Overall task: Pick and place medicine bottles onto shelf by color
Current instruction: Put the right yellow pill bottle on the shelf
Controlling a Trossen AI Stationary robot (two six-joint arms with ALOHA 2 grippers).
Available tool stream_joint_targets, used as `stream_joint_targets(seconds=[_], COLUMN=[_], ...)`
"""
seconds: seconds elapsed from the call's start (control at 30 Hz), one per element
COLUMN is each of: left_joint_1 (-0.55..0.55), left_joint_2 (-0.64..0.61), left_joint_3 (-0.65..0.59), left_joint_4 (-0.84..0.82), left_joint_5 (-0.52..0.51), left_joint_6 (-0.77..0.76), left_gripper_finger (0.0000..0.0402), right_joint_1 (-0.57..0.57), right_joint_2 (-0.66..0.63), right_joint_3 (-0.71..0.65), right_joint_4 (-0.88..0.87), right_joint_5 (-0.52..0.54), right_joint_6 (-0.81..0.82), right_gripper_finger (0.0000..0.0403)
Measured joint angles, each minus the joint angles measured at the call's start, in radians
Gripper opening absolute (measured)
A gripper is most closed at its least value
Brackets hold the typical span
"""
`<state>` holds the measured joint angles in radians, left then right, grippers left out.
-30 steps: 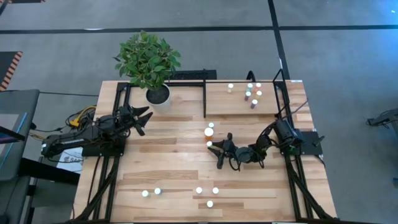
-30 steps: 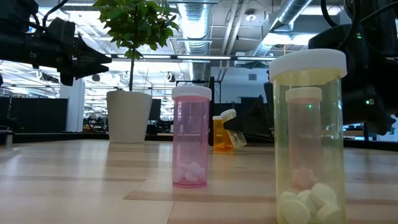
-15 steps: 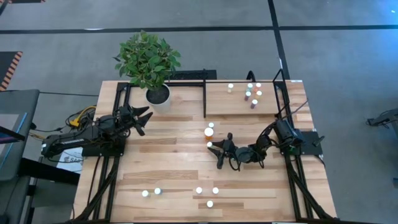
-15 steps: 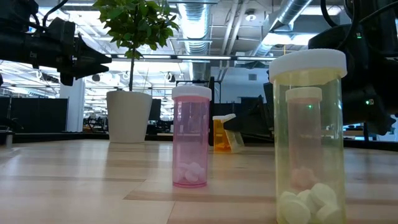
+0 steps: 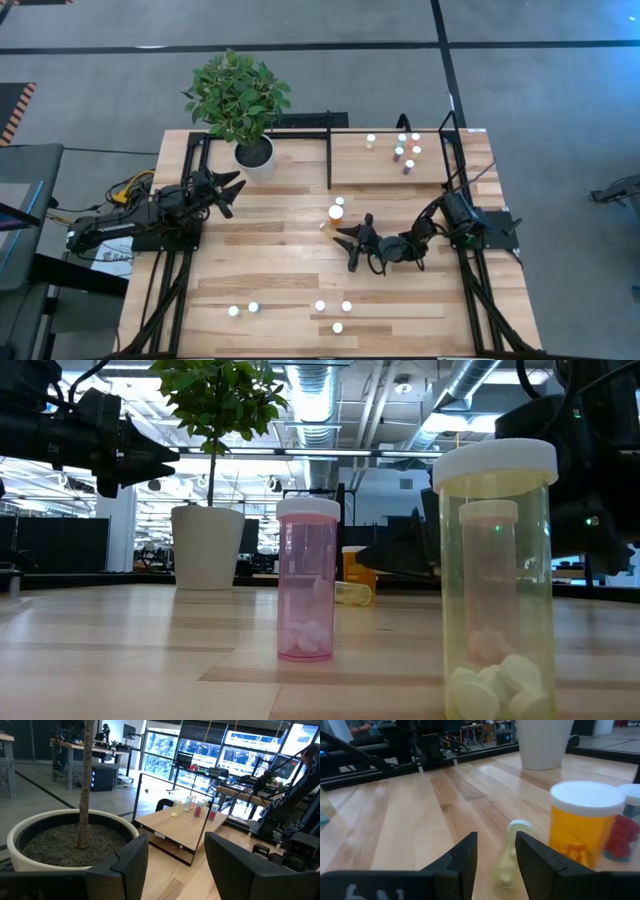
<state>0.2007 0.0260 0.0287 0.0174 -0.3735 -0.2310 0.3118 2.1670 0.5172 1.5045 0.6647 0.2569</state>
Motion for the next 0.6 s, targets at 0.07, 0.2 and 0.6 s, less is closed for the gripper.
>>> stream_joint_targets(seconds=[0.07,0.2,0.6], left_joint_1=[0.000,0.000,0.000], left_joint_2=[0.000,0.000,0.000], left_joint_3=[0.000,0.000,0.000], left_joint_4=[0.000,0.000,0.000], left_joint_5=[0.000,0.000,0.000], left_joint_6=[0.000,0.000,0.000], left_gripper_finger=[0.0181,0.0181,0.0181], right_joint_1=[0.006,0.016,0.057], right_joint_2=[0.000,-0.011,-0.237], right_joint_3=[0.008,0.032,0.128], right_joint_4=[0.000,-0.006,-0.488], right_joint_5=[0.000,0.005,0.124], right_joint_6=[-0.015,0.008,0.176], right_gripper_finger=[0.0158,0.0158,0.0158])
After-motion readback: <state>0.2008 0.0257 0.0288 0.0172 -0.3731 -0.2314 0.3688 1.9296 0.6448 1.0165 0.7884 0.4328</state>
